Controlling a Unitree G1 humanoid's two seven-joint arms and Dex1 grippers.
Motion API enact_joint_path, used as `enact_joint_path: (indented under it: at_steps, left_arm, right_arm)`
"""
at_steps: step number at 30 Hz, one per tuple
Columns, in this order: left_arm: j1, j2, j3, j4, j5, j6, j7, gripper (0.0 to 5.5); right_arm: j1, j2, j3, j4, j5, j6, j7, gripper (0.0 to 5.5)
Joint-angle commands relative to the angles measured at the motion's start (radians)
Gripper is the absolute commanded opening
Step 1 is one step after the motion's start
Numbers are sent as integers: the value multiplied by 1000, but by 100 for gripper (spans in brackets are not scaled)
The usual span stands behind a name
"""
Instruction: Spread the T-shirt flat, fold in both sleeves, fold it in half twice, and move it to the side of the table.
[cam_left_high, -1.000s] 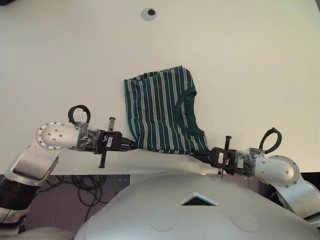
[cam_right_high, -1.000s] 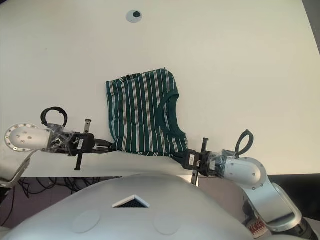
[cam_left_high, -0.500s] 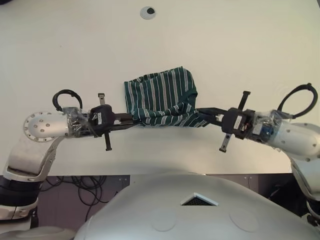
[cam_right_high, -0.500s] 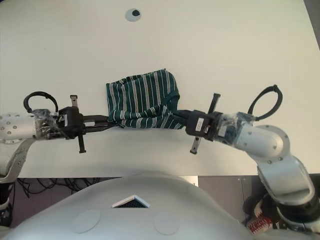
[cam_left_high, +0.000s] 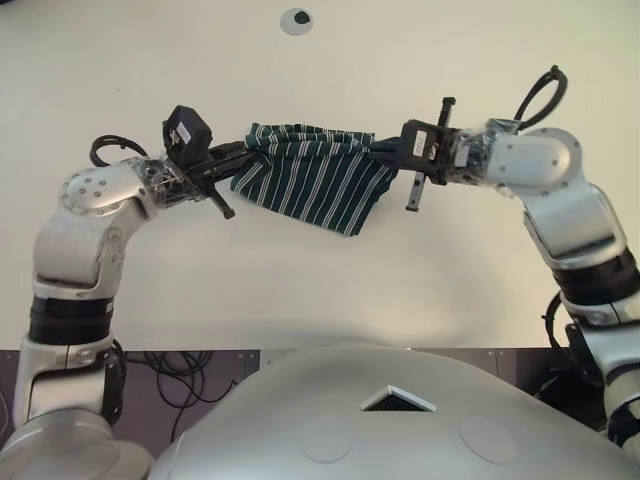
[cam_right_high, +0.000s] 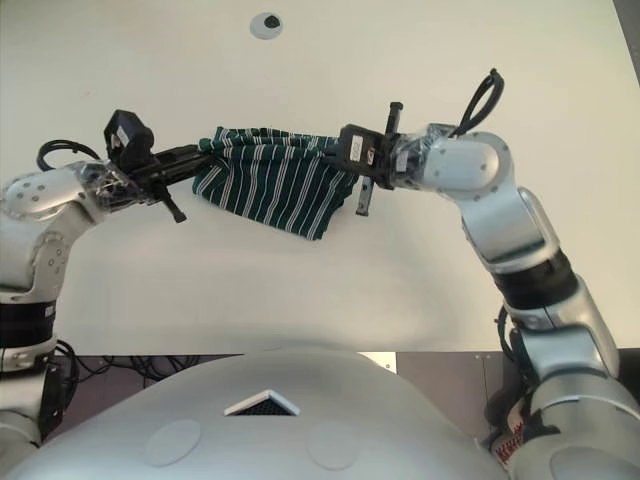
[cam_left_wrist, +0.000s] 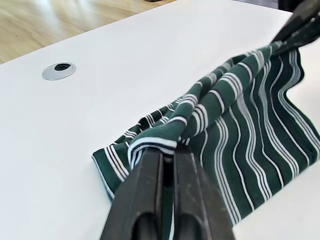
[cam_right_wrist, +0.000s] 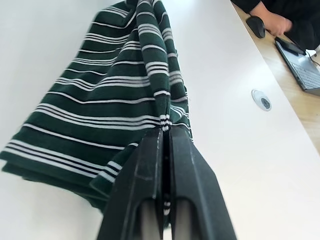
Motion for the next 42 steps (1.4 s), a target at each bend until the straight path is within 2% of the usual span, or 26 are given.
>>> enact_joint_path:
  at_steps: [1, 2, 3, 4, 10, 13, 17, 21, 24, 27, 30, 33, 35, 38, 40, 42]
  left_arm:
    - [-130, -72, -39, 123, 48, 26, 40, 2]
    - [-156, -93, -47, 160, 59, 22, 47, 2]
    - [-184, -111, -57, 202, 72, 13, 49, 36]
    - [-214, -133, -63, 252, 83, 3, 54, 45]
    - [-363, -244, -26, 589, 138, -79, 105, 134]
    - [-450, -307, 66, 767, 111, -154, 161, 140]
    - [-558, -350, 151, 994, 119, -268, 233, 140]
    - [-616, -322, 203, 1138, 154, -432, 291, 140]
    - [-608, -321, 230, 1107, 128, -485, 214, 140]
    - [-473, -332, 207, 866, 94, -471, 97, 140]
    - [-322, -421, 252, 624, 13, -435, 165, 88]
    - [-212, -503, 241, 473, 11, -483, 225, 42]
    - [-177, -537, 233, 434, 22, -538, 235, 11]
    - [-167, -568, 249, 426, 18, -604, 251, 0]
    - [-175, -583, 273, 425, -16, -613, 260, 0]
    - [-181, -594, 277, 432, -22, -633, 260, 0]
  right_arm:
    - [-109, 85, 25, 214, -47, -69, -1, 0]
    - [-124, 102, 24, 266, -57, -86, -6, 0]
    - [-137, 118, 21, 314, -61, -97, -12, 0]
    - [-147, 138, 11, 364, -63, -99, -24, 30]
    - [-171, 244, -69, 552, -20, -87, -72, 121]
    - [-169, 281, -131, 615, 9, -8, -108, 172]
    - [-139, 284, -175, 649, 28, 61, -123, 172]
    - [-83, 272, -165, 623, 18, 72, -109, 172]
    - [-59, 276, -183, 596, 22, 60, -125, 172]
    - [-37, 291, -251, 499, 64, -3, -162, 172]
    - [-7, 331, -360, 344, 183, -54, -187, 176]
    - [14, 360, -405, 252, 274, -38, -186, 126]
    - [31, 365, -375, 215, 255, -50, -197, 94]
    - [41, 384, -272, 201, 180, -85, -205, 50]
    - [23, 423, -176, 282, 117, -113, -206, 12]
    - [-5, 490, -115, 416, 78, -141, -218, 5]
